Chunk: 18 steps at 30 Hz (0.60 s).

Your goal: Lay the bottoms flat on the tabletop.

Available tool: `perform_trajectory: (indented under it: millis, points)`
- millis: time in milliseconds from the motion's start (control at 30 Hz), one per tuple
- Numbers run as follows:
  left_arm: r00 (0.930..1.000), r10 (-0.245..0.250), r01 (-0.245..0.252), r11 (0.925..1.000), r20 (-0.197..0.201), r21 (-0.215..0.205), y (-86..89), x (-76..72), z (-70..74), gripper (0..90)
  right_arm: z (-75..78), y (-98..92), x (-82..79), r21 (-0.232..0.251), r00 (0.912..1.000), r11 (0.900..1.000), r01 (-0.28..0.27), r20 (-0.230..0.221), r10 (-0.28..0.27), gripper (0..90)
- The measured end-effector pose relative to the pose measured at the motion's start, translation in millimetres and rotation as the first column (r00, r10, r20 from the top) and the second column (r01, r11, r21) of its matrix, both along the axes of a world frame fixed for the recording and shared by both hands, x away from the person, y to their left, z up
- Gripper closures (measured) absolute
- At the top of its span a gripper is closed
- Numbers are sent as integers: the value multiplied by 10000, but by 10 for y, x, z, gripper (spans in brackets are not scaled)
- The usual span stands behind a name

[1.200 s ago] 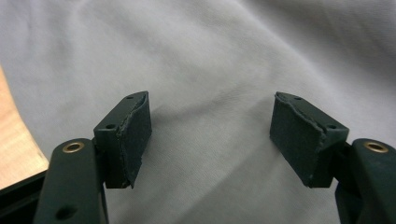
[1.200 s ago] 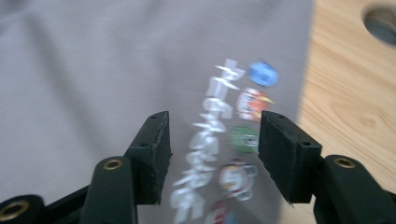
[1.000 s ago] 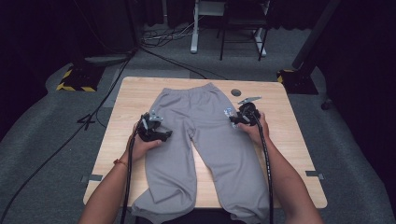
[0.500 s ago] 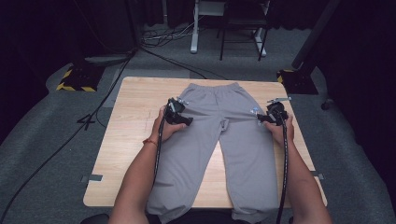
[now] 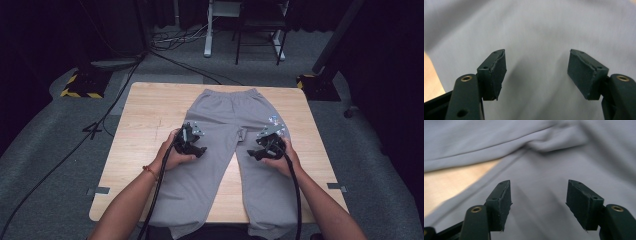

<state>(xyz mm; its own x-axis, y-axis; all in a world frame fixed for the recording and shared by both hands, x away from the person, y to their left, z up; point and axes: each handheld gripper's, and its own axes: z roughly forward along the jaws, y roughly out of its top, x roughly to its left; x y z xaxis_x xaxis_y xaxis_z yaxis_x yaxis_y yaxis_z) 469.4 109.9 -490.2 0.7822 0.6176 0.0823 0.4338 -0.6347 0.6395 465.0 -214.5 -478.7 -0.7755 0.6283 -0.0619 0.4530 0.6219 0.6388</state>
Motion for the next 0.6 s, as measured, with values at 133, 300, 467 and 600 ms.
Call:
perform_trajectory:
  millis: [133,300,467,600]
  points:
    - [9994,316,-316,9995,141,-15,219,-90,-10,313,-58,70,-191,-240,9990,9987,-453,-76,451,372]
    - [9965,824,-825,9966,152,9,511,-218,-11,313,-45,19,-434,-396,9929,9928,-1134,-397,1119,338]
    - [9939,1095,-1099,9931,-127,-403,752,-367,-35,310,-24,-71,-752,-764,9835,9807,-1799,-317,1780,323]
    - [9885,1457,-1469,9887,-394,-304,879,-470,-22,277,-23,-208,-927,-737,9831,9807,-1810,-400,1784,319]
